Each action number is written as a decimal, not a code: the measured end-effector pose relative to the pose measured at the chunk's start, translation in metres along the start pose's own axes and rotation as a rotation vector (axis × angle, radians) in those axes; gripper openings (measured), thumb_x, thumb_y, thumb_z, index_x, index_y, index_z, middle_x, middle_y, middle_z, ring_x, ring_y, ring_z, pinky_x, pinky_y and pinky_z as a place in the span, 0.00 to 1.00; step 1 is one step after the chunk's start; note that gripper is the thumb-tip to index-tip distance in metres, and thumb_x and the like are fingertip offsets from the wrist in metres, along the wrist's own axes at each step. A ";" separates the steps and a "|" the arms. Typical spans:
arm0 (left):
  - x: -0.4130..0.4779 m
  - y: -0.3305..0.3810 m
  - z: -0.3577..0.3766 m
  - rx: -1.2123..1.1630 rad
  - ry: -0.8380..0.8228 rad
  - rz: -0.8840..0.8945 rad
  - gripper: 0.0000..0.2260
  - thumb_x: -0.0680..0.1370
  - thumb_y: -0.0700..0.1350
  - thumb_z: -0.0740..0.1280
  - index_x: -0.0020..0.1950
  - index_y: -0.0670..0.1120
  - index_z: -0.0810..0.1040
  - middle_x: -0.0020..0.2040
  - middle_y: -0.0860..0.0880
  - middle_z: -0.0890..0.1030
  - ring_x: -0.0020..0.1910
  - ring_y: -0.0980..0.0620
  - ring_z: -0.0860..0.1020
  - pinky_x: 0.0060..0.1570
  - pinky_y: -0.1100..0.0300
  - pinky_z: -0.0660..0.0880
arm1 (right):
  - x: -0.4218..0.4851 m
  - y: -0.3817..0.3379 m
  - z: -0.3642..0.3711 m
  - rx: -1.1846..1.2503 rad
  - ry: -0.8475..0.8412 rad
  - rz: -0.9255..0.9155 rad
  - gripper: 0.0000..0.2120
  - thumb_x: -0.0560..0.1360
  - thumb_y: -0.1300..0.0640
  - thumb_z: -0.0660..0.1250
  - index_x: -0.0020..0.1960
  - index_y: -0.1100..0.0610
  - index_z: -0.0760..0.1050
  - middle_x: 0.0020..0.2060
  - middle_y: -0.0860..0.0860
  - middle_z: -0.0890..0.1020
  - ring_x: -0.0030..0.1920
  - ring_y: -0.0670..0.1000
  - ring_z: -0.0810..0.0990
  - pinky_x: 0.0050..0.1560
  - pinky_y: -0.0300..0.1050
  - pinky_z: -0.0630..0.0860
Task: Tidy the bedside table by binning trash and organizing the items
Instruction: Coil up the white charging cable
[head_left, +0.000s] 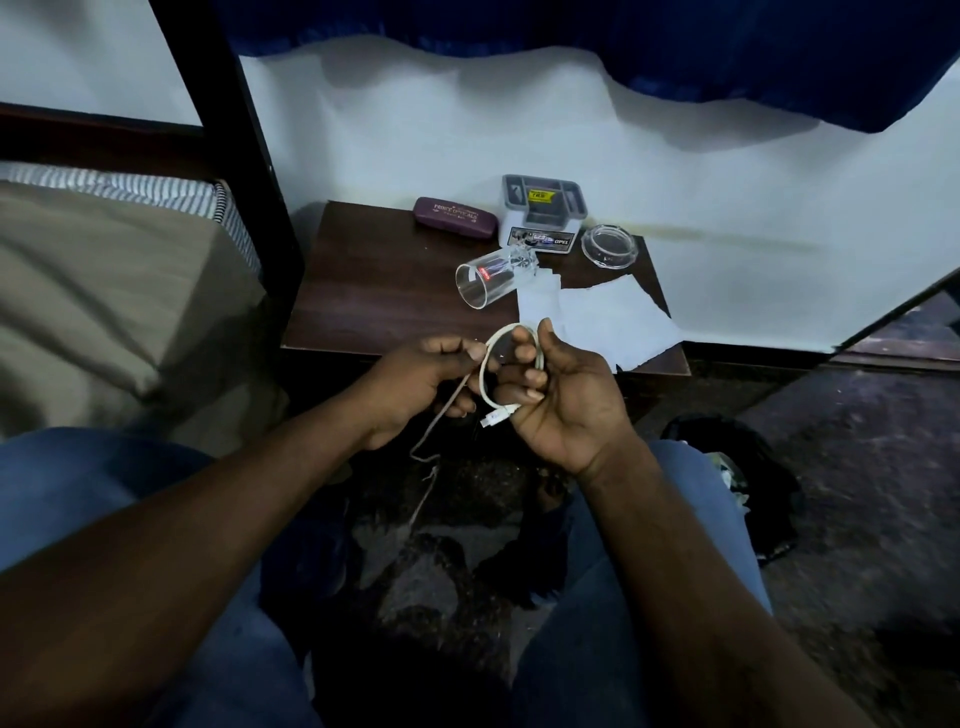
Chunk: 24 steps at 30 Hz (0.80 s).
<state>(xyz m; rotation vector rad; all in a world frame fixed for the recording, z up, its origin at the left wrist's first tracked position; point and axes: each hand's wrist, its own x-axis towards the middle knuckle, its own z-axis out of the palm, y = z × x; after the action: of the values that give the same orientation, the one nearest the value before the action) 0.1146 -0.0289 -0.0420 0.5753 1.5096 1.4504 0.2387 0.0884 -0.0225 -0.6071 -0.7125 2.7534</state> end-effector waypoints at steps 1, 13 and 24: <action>0.000 0.001 0.000 -0.014 0.005 -0.007 0.14 0.83 0.45 0.65 0.41 0.51 0.86 0.39 0.47 0.83 0.32 0.52 0.78 0.37 0.61 0.77 | 0.000 0.000 0.001 0.016 -0.005 -0.010 0.18 0.86 0.51 0.55 0.45 0.61 0.74 0.32 0.49 0.74 0.25 0.43 0.72 0.24 0.33 0.66; -0.003 -0.004 0.008 0.107 -0.077 -0.059 0.08 0.85 0.42 0.63 0.52 0.46 0.82 0.36 0.48 0.83 0.32 0.50 0.81 0.40 0.56 0.81 | 0.007 -0.006 0.000 0.173 -0.002 -0.178 0.14 0.84 0.53 0.58 0.45 0.60 0.75 0.33 0.50 0.76 0.28 0.44 0.72 0.31 0.35 0.68; -0.003 -0.019 0.014 0.840 -0.196 0.159 0.08 0.81 0.50 0.70 0.57 0.52 0.86 0.42 0.52 0.87 0.35 0.61 0.81 0.45 0.63 0.80 | 0.017 -0.007 -0.011 -0.079 0.298 -0.490 0.09 0.86 0.58 0.61 0.51 0.59 0.78 0.41 0.51 0.86 0.49 0.51 0.87 0.52 0.40 0.82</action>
<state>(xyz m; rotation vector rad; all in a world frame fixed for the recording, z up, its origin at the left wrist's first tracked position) 0.1328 -0.0284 -0.0572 1.3154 1.9133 0.7770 0.2289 0.1041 -0.0332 -0.7263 -0.7783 2.1408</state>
